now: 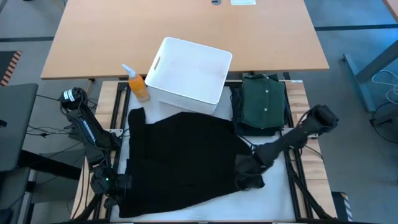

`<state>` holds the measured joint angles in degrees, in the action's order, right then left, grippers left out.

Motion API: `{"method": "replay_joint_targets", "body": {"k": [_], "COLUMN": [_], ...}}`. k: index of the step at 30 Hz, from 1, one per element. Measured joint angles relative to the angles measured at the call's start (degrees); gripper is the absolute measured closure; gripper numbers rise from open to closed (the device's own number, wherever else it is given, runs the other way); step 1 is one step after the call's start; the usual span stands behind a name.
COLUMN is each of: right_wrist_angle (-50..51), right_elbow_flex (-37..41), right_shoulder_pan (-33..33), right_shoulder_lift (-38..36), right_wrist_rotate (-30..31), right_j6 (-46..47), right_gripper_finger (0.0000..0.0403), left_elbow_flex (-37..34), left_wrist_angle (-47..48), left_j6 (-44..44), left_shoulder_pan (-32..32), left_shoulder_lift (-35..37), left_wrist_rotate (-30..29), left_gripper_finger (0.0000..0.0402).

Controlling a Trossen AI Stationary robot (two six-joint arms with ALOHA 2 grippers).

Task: Fold laundry
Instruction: Fold the black shirt

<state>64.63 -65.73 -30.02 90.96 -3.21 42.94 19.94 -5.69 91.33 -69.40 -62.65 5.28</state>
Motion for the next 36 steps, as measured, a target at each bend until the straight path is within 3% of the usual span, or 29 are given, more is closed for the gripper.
{"method": "replay_joint_targets", "body": {"k": [4,10,13,15,21,26,30,36], "right_wrist_angle": [8.57,18.51,18.20,14.39,1.67,-1.20,-0.43,-2.67], "right_elbow_flex": [0.02,0.02,0.04,0.04,0.02,0.02,0.07,0.11], "right_shoulder_pan": [2.56,3.45,0.94,-4.10,-22.62,-33.86,-36.66,-36.15], "right_shoulder_lift": [3.38,5.37,2.90,0.18,-3.52,1.88,7.60,14.14], "right_wrist_rotate": [-2.78,-0.37,-3.16,-3.66,1.65,14.53,21.91,23.19], "right_j6": [-2.64,-2.25,3.22,10.00,31.55,32.97,33.14,33.47], "right_gripper_finger": [0.0317,0.0242,0.0213,0.0202,0.0196,0.0201,0.0203,0.0203], "left_elbow_flex": [0.04,0.13,0.15,0.15,0.22,0.37,0.37,0.37], "left_wrist_angle": [-0.14,-0.09,-0.18,-0.39,-0.05,1.02,1.26,1.54], "left_j6": [0.46,0.12,0.01,-0.01,-1.68,-3.80,-3.53,-3.00], "left_shoulder_pan": [0.00,0.03,0.43,0.57,0.61,0.61,0.61,0.61], "left_shoulder_lift": [0.00,0.04,0.04,0.05,0.13,0.15,0.15,0.15], "left_wrist_rotate": [0.68,0.94,0.94,0.46,0.15,0.55,-0.07,-1.69], "left_gripper_finger": [0.0401,0.0401,0.0401,0.0401,0.0401,0.0401,0.0401,0.0401]}}
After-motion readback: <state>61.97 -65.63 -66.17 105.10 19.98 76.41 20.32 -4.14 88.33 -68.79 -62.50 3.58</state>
